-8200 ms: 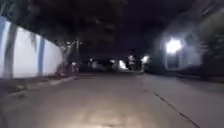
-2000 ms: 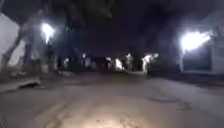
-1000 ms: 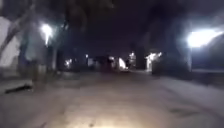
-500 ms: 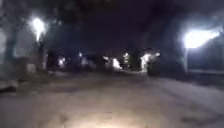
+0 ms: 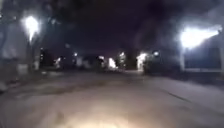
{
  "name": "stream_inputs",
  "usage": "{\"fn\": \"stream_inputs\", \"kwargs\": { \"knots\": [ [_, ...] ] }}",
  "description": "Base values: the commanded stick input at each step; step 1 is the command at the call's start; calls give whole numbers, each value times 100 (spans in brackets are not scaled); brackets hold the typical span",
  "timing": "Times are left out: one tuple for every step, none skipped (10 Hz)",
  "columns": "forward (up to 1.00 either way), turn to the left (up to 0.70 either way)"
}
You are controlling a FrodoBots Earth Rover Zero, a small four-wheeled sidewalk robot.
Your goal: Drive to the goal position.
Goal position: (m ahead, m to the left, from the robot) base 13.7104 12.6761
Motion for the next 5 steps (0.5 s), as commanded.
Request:
{"fn": "stream_inputs", "kwargs": {
  "knots": [
    [70, 0],
    [70, 0],
    [70, 0],
    [70, 0],
    [70, 0]
  ]
}}
